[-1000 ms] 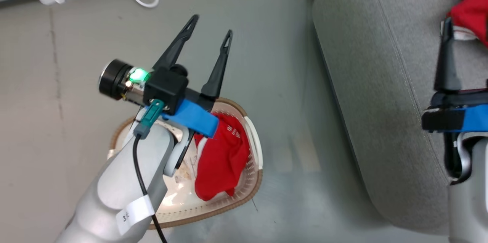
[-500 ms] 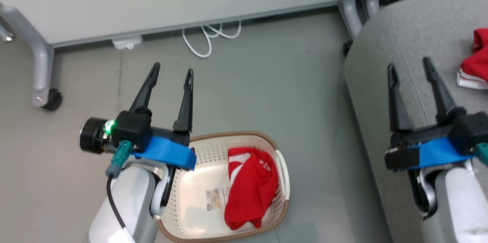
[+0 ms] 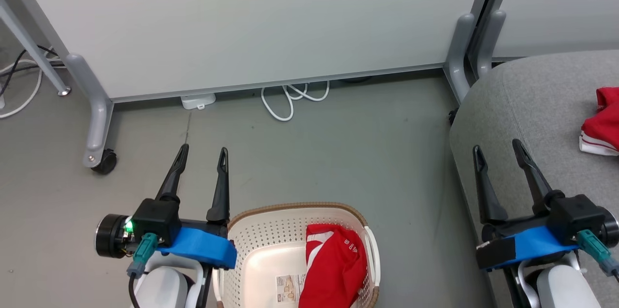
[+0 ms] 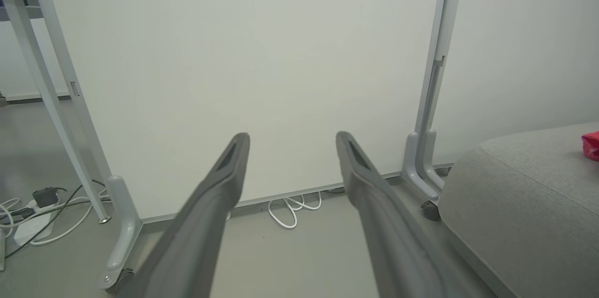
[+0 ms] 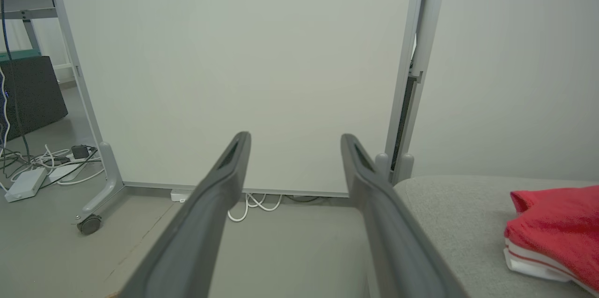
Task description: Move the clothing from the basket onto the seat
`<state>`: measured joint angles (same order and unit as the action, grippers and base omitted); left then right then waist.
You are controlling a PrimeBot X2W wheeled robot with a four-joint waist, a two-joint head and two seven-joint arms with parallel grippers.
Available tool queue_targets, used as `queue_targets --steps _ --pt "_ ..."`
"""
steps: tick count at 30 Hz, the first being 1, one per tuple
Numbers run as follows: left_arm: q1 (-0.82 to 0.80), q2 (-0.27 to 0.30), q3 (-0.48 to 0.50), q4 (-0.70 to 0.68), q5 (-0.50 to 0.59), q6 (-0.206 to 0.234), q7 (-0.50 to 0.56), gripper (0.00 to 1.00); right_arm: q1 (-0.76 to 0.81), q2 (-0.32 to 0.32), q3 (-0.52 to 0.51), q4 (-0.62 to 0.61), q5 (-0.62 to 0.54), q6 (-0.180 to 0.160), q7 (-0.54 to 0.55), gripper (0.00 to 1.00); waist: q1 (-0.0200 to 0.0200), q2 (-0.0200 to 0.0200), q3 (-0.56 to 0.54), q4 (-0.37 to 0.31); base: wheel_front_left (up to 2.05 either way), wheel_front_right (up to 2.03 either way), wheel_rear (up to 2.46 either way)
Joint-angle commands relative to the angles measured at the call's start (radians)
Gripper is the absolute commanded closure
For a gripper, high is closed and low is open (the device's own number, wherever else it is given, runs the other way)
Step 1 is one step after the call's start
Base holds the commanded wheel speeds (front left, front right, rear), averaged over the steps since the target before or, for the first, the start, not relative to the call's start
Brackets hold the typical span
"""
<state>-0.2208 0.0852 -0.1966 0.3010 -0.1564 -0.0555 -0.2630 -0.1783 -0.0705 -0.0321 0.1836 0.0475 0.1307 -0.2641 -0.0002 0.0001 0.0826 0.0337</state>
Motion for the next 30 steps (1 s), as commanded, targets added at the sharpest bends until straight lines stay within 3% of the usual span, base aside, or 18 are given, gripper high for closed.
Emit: queue_targets --steps 1,30 --pt "0.028 -0.008 0.015 0.000 0.012 -0.013 -0.003 0.00 0.033 0.005 0.000 0.004 0.008 0.000 -0.001 0.00 0.0002 -0.0001 -0.020 0.009 0.00 0.00 0.00" --pt "0.074 -0.035 0.092 0.022 0.053 -0.050 -0.003 0.00 0.098 0.020 -0.011 0.010 0.017 0.000 -0.001 0.00 0.0002 -0.0001 -0.040 0.032 0.00 0.00 0.00"
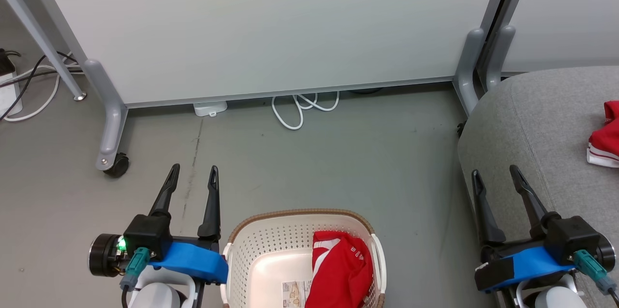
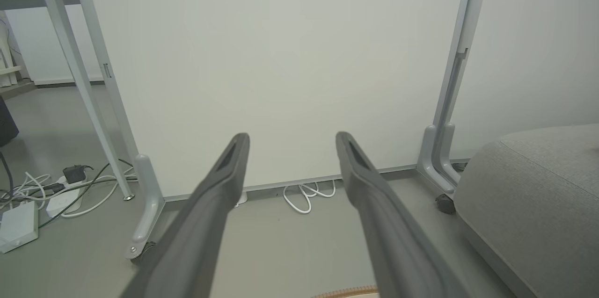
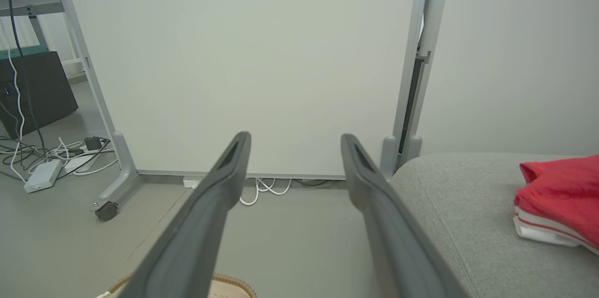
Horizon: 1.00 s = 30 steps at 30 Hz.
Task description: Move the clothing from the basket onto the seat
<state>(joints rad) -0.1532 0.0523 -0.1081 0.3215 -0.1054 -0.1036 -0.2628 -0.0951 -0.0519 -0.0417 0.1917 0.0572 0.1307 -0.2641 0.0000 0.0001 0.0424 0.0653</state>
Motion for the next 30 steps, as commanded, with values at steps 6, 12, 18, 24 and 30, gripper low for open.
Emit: queue_targets --steps 6,12,18,24,30 --pt "0.004 -0.002 0.008 0.006 0.005 -0.004 -0.003 0.00 0.011 0.002 0.001 0.003 0.009 0.000 -0.001 0.00 0.0000 -0.0001 -0.001 -0.001 0.00 0.00 0.00" --pt "-0.021 -0.003 -0.012 0.014 -0.001 -0.010 -0.003 0.00 0.000 0.002 0.006 0.003 0.011 0.000 -0.001 0.00 0.0000 -0.0001 0.008 -0.009 0.00 0.00 0.00" --pt "-0.077 -0.002 -0.060 0.059 -0.010 -0.019 -0.003 0.00 -0.027 0.002 0.008 -0.004 0.009 0.000 -0.001 0.00 0.0000 -0.0001 0.043 -0.029 0.00 0.00 0.00" --pt "-0.167 -0.002 -0.123 0.144 -0.017 -0.025 -0.003 0.00 -0.062 0.002 0.010 -0.017 0.006 0.000 -0.001 0.00 0.0000 -0.0001 0.114 -0.066 0.00 0.00 0.00" --pt "-0.263 0.008 -0.180 0.251 -0.007 -0.029 -0.003 0.00 -0.116 0.002 0.011 -0.033 0.009 0.000 -0.001 0.00 0.0000 -0.0001 0.218 -0.116 0.00 0.00 0.00"
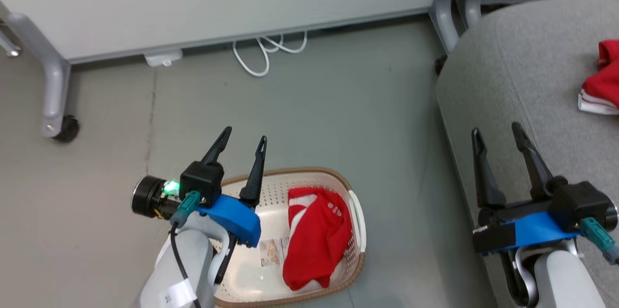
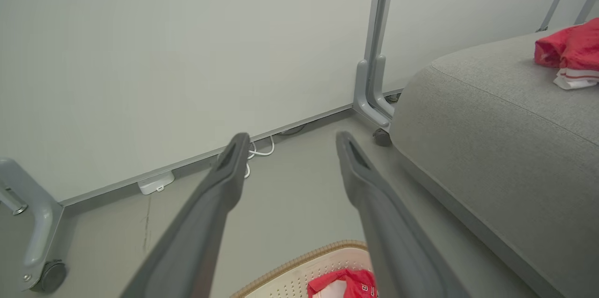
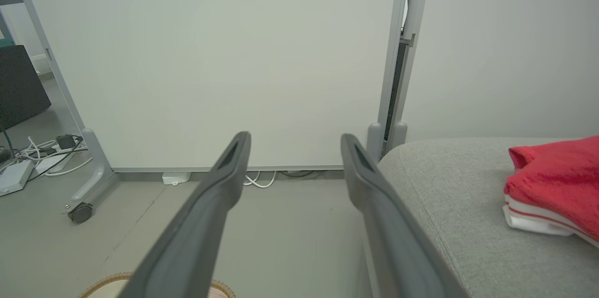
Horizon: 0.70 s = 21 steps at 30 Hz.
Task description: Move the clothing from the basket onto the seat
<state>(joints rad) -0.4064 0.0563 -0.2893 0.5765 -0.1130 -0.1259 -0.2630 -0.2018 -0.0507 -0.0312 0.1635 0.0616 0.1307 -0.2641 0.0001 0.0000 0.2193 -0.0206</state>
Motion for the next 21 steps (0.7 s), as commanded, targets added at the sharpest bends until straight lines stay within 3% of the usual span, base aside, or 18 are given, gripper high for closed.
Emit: queue_targets --steps 1,21 --pt "-0.026 0.007 -0.013 0.013 -0.001 -0.007 -0.003 0.00 -0.021 0.001 0.000 -0.007 0.007 0.000 -0.001 0.00 -0.0001 0.0000 0.059 -0.039 0.00 0.00 0.00" --pt "-0.321 0.070 -0.359 0.359 -0.154 -0.005 -0.003 0.00 -0.174 0.000 0.028 -0.049 0.023 0.000 -0.001 0.00 -0.0001 0.0000 0.359 -0.140 0.00 0.00 0.00"
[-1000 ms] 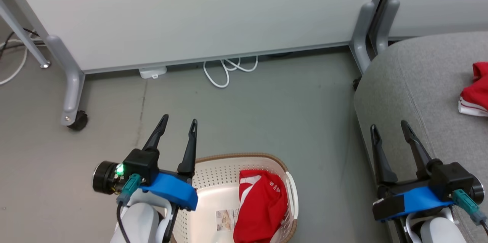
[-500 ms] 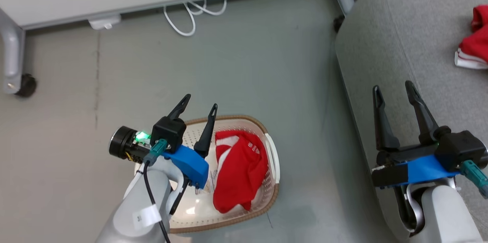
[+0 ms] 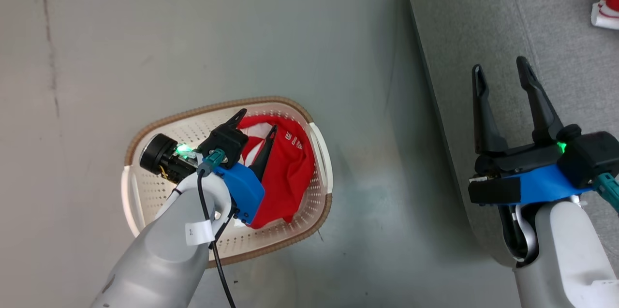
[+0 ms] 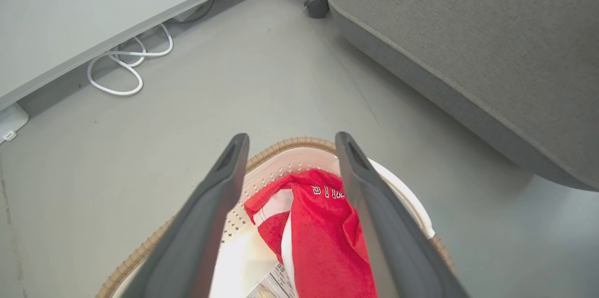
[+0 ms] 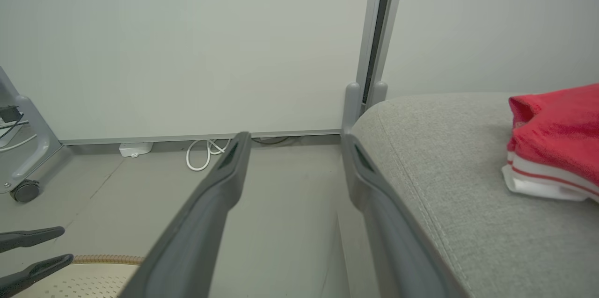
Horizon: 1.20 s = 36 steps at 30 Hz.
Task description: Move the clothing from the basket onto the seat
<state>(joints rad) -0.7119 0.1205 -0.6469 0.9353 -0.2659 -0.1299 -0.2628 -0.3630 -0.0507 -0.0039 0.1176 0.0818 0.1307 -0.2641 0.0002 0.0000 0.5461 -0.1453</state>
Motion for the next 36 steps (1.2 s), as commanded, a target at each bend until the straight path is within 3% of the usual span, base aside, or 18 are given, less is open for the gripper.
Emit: queue_targets --steps 1,6,16,36 --pt "-0.026 0.008 -0.019 0.020 -0.012 -0.001 -0.003 0.00 -0.018 0.000 0.003 -0.005 0.004 0.000 -0.001 0.00 -0.0002 0.0000 0.046 -0.018 0.00 0.00 0.00" --pt "-0.079 0.000 -0.119 0.115 -0.101 -0.001 0.018 0.00 -0.048 0.000 0.009 -0.014 0.007 0.000 -0.001 0.00 -0.0002 0.0000 0.110 -0.028 0.00 0.00 0.00" --pt "-0.161 0.038 -0.289 0.195 -0.289 -0.001 0.145 0.00 -0.090 0.000 0.019 -0.034 0.013 0.000 -0.001 0.00 -0.0002 0.0000 0.230 -0.041 0.00 0.00 0.00" --pt "-0.262 0.094 -0.429 0.186 -0.573 -0.001 0.306 0.00 -0.134 0.000 0.024 -0.068 0.012 0.000 0.000 0.00 -0.0002 0.0000 0.399 -0.046 0.00 0.00 0.00"
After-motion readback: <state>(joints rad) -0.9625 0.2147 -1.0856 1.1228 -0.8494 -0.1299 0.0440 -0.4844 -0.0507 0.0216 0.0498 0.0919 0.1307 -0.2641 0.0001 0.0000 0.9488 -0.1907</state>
